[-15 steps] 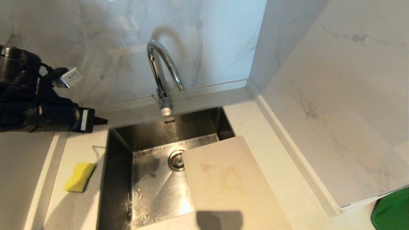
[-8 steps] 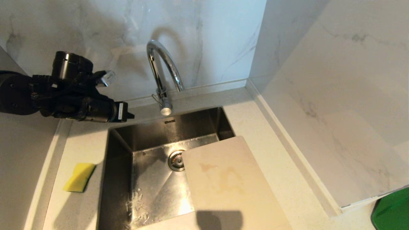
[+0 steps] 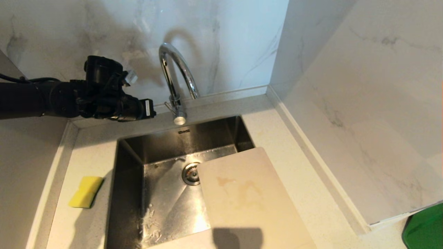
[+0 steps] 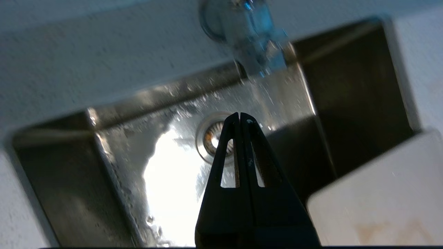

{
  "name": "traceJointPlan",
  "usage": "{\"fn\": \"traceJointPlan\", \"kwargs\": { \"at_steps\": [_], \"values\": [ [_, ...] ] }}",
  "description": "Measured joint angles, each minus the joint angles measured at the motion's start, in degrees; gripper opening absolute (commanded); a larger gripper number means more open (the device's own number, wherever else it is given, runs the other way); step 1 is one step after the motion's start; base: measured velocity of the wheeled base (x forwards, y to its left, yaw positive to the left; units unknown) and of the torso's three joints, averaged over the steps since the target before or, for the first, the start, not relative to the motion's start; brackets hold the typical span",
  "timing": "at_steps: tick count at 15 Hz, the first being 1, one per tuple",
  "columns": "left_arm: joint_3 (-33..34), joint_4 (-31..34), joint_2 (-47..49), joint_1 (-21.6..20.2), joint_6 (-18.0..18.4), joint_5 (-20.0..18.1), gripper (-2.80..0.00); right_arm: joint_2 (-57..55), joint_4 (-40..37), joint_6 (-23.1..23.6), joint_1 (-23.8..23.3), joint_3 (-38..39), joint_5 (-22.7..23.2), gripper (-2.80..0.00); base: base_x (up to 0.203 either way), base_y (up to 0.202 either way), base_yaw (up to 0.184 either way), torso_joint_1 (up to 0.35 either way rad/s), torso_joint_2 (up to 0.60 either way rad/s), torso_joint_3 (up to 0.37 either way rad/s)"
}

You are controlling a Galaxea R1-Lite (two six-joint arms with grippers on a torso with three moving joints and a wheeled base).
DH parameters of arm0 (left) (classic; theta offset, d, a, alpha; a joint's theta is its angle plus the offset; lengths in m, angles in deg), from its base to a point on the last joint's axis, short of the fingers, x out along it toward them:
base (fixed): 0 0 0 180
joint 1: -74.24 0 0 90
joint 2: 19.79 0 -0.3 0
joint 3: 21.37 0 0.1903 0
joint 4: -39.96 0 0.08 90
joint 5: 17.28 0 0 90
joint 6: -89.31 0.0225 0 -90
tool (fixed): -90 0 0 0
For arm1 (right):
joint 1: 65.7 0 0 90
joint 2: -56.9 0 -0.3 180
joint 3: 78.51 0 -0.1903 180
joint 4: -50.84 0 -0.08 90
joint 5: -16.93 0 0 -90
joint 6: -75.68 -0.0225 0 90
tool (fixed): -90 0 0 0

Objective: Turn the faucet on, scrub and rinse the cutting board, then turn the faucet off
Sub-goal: Turn on the tap

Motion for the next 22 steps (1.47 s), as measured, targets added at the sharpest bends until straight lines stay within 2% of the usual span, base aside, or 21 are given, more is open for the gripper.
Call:
{"fn": "traceJointPlan", "kwargs": {
  "at_steps": [4,6,12,15,22],
  "values": [
    [-7.9,-0.4,5.5,-0.1,0.5,4.1,-2.80,0.0,0.0,0.0,0.0,0.0,0.0,-2.80,0.000,0.000,0.000,0.000,0.00,0.000],
    [-10.5,-0.5,7.4,-0.1,0.4,4.8,-2.80,0.0,0.0,0.0,0.0,0.0,0.0,-2.80,0.000,0.000,0.000,0.000,0.00,0.000],
    [-11.4,-5.7,9.8,-0.4,-0.9,5.2,-2.80,0.0,0.0,0.0,0.0,0.0,0.0,-2.80,0.000,0.000,0.000,0.000,0.00,0.000],
    [-11.5,-6.2,10.0,-0.4,-1.2,5.2,-2.80,0.0,0.0,0.0,0.0,0.0,0.0,-2.80,0.000,0.000,0.000,0.000,0.00,0.000],
    [-11.7,-5.4,7.2,-0.5,-7.6,3.8,-2.80,0.0,0.0,0.0,0.0,0.0,0.0,-2.80,0.000,0.000,0.000,0.000,0.00,0.000]
  ]
}}
